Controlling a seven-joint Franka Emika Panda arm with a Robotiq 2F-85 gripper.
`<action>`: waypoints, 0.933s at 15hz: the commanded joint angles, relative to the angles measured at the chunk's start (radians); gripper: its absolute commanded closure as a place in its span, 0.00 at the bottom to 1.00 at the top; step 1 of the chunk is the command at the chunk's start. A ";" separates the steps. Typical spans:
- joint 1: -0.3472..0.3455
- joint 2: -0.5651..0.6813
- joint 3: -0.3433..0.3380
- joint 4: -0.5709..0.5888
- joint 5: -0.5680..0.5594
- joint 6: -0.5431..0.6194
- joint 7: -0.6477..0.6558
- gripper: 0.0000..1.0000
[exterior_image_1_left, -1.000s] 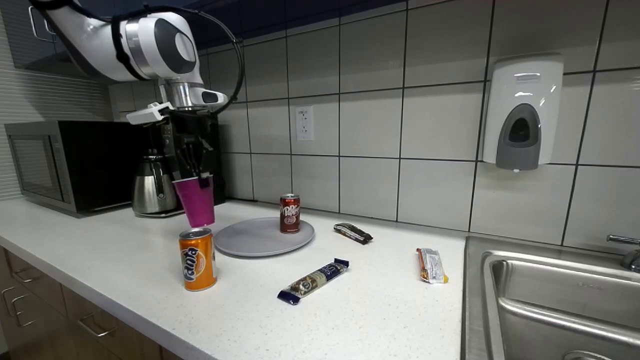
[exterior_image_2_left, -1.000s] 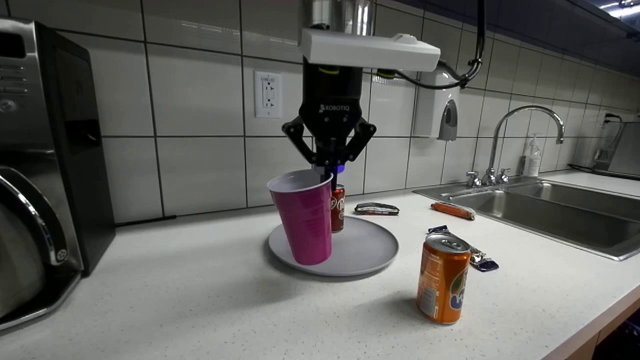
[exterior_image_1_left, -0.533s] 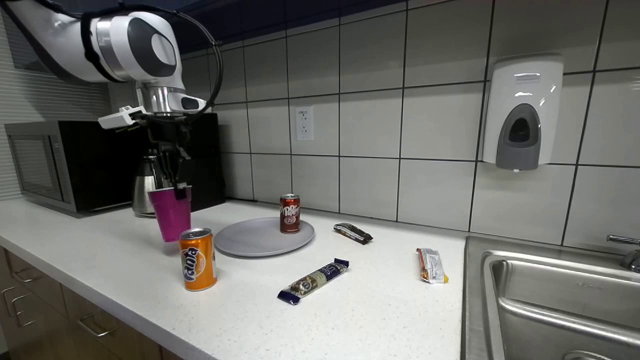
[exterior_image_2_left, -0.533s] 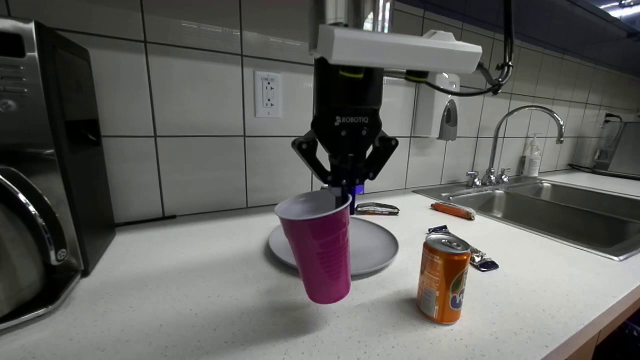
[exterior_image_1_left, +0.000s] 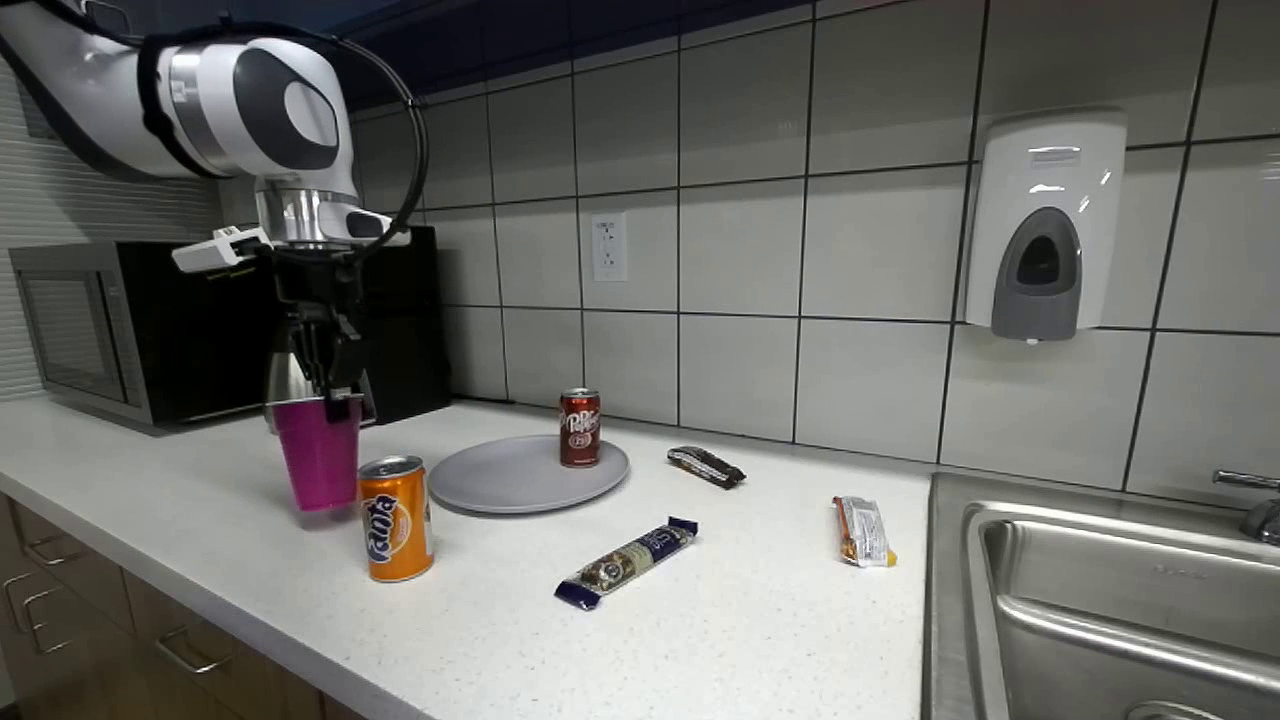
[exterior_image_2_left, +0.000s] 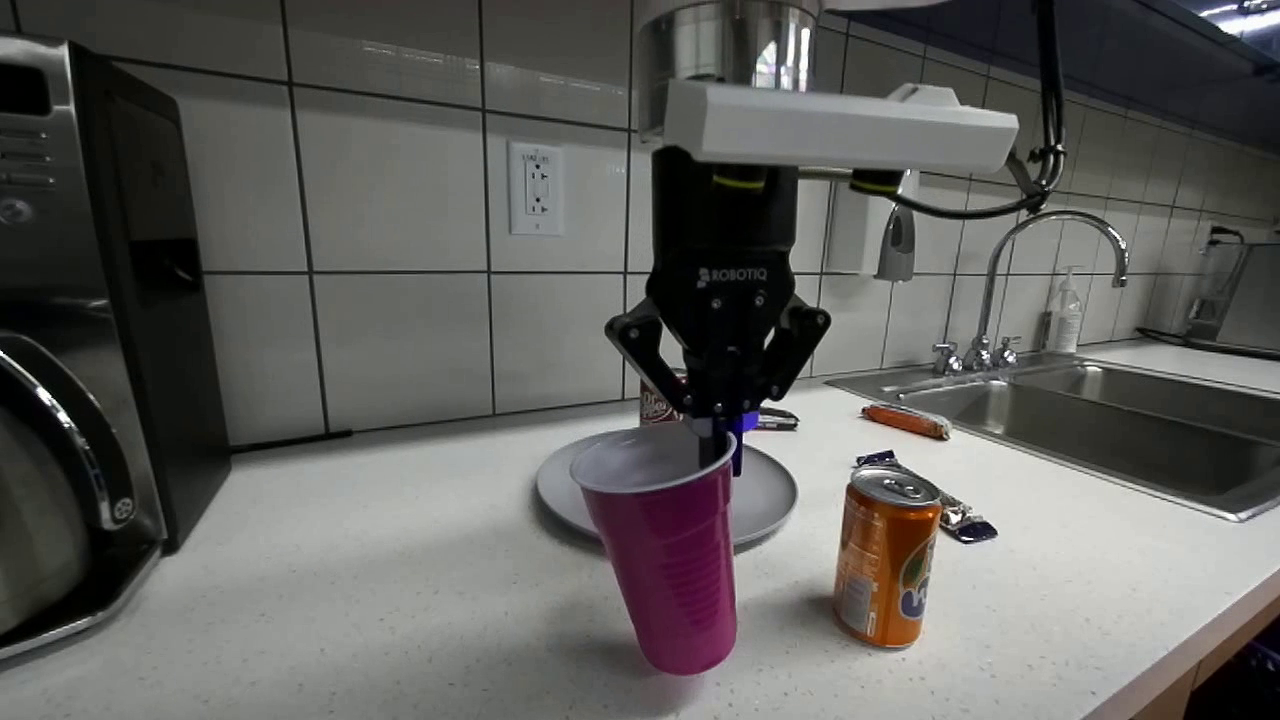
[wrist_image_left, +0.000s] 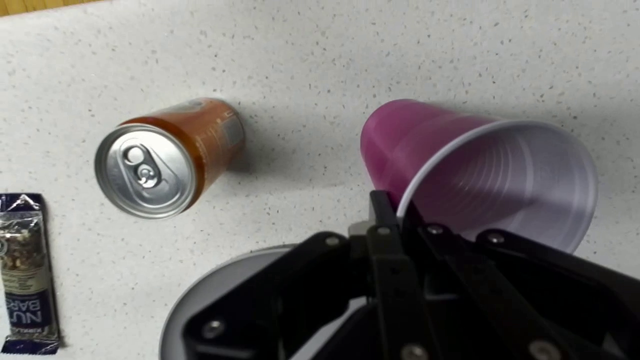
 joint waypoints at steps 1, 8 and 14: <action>-0.021 -0.025 0.017 -0.022 0.034 -0.004 -0.037 0.99; -0.021 -0.020 0.017 -0.023 0.045 -0.006 -0.056 0.69; -0.027 -0.034 0.013 -0.030 0.041 -0.009 -0.057 0.26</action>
